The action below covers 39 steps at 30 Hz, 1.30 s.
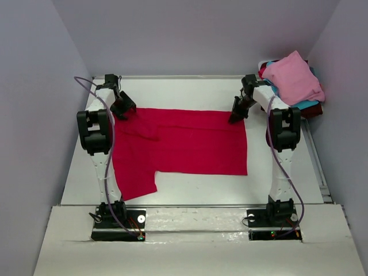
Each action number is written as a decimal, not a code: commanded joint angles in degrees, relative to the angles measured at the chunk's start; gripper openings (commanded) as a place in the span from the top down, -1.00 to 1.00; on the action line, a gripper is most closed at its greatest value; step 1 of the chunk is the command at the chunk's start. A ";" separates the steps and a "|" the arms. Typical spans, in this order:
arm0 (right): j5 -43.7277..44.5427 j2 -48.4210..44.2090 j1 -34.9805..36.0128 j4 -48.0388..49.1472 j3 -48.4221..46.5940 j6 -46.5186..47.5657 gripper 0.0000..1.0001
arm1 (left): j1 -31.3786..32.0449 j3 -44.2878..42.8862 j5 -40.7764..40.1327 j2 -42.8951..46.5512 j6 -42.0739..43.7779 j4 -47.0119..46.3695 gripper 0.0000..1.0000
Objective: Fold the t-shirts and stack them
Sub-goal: Fold the tshirt
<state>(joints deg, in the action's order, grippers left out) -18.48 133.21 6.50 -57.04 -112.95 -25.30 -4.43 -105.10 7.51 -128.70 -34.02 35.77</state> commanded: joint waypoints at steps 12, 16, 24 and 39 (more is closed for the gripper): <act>6.08 6.10 0.53 -5.71 -9.92 -1.68 0.51 | -2.52 -10.39 4.88 -6.91 0.71 3.78 -0.36; 12.31 9.35 0.53 -9.49 -15.62 -2.12 0.48 | -2.52 -10.39 5.59 -7.61 1.76 4.31 -0.37; 15.67 14.53 0.00 -11.78 -23.62 -2.74 0.42 | -2.52 -11.44 7.78 -9.10 3.96 4.92 -0.36; 17.86 15.68 -1.67 -3.44 -27.50 -0.01 0.19 | -2.52 -18.03 13.06 -13.49 5.02 1.59 -0.41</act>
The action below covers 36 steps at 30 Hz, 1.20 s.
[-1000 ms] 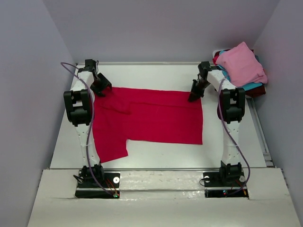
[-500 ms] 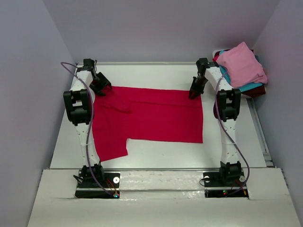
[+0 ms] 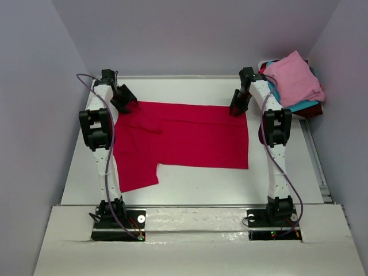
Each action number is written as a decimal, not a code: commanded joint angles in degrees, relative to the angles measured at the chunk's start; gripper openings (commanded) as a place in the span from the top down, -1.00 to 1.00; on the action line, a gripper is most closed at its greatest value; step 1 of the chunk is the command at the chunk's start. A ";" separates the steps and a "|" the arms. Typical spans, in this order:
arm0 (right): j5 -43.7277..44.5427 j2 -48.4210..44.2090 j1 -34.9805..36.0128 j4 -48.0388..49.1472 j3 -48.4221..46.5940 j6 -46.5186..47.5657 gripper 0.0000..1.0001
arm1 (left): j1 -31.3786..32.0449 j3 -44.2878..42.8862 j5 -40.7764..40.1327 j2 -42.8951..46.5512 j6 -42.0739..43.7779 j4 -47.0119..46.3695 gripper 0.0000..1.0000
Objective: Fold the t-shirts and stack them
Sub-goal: Fold the tshirt
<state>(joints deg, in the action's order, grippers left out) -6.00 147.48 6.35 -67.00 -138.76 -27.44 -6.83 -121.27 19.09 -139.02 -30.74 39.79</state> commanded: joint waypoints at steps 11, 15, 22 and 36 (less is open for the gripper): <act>1.09 2.02 -3.36 11.80 -5.03 2.30 -0.03 | 0.41 -3.97 4.11 -3.98 0.33 -9.82 -0.43; -1.29 -1.12 -3.36 13.65 -1.62 2.13 -0.04 | 0.41 -0.64 4.20 0.57 0.77 -15.51 -0.43; -2.96 -6.15 -3.36 14.71 4.81 1.95 -0.07 | 1.56 4.46 2.80 7.97 3.75 -17.91 -0.44; -6.57 -10.19 -2.31 8.73 8.85 0.64 -0.06 | 5.51 6.05 -1.86 13.34 7.19 -12.20 -0.44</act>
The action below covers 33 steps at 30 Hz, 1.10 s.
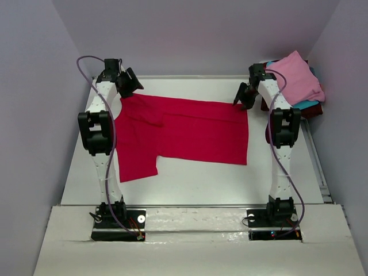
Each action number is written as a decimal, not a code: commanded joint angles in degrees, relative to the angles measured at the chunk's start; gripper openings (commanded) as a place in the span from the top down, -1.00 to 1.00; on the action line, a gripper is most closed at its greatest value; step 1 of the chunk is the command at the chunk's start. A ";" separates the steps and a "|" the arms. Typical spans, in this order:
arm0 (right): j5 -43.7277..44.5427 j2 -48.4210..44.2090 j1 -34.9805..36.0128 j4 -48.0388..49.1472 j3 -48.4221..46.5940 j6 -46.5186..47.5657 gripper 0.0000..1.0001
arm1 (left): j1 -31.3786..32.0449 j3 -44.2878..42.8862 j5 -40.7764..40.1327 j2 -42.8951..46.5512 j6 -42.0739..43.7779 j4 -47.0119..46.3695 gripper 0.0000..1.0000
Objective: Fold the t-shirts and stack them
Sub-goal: Fold the tshirt
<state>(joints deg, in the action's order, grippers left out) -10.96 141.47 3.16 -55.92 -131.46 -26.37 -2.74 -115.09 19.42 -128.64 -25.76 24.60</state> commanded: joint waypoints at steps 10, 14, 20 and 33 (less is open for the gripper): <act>-3.72 -6.03 2.03 -2.00 7.27 0.53 -0.06 | 1.95 -0.31 -6.14 -0.29 2.29 7.04 -0.43; -3.98 -6.03 2.03 -1.91 8.59 0.62 -0.06 | 2.48 -0.84 -9.57 -1.00 2.55 9.50 -0.43; -4.24 -5.68 2.03 -1.74 8.68 0.62 -0.05 | 2.48 -1.02 -13.53 -2.41 3.08 13.37 -0.41; -4.42 -4.97 2.03 -1.56 8.68 0.44 -0.04 | 2.48 0.48 -18.45 -1.88 3.87 16.44 -0.27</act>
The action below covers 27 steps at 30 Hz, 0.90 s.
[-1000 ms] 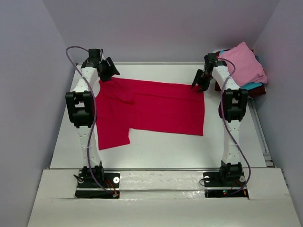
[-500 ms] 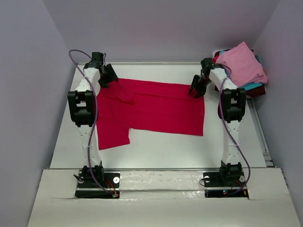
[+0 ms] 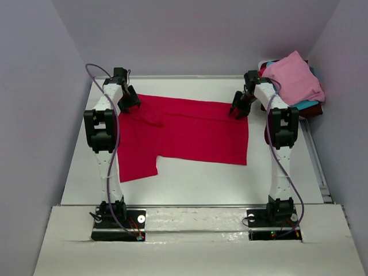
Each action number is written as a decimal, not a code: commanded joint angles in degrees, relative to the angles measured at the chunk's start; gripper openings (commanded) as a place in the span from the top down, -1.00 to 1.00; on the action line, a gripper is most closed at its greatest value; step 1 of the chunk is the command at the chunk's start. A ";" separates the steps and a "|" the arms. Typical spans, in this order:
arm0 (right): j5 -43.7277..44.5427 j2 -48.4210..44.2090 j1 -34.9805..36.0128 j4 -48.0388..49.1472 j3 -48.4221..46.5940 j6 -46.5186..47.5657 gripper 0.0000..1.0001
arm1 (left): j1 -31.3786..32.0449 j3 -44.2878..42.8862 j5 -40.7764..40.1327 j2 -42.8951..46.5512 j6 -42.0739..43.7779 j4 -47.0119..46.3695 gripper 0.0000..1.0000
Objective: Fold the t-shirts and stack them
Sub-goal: Fold the tshirt
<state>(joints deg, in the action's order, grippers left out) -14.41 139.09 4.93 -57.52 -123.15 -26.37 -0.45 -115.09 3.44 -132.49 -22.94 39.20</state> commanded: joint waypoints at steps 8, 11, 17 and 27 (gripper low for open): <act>-0.97 -2.24 0.26 -0.05 -0.33 0.44 -0.03 | 0.18 1.80 -2.92 3.02 1.49 1.76 0.00; -1.05 -2.15 0.26 -0.14 -0.33 0.35 -0.03 | 0.71 0.57 -2.13 2.24 2.28 1.32 -0.09; -1.05 -2.42 0.26 -0.14 0.11 0.53 -0.03 | 0.71 -1.27 1.56 2.94 3.16 -2.81 -0.32; -0.79 -2.24 0.26 -0.14 0.02 0.53 -0.03 | 0.71 -4.36 6.57 0.74 4.74 -5.44 -0.34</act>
<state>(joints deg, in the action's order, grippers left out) -14.44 139.09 4.93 -57.54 -123.15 -26.37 0.03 -118.39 6.42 -132.62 -19.92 36.18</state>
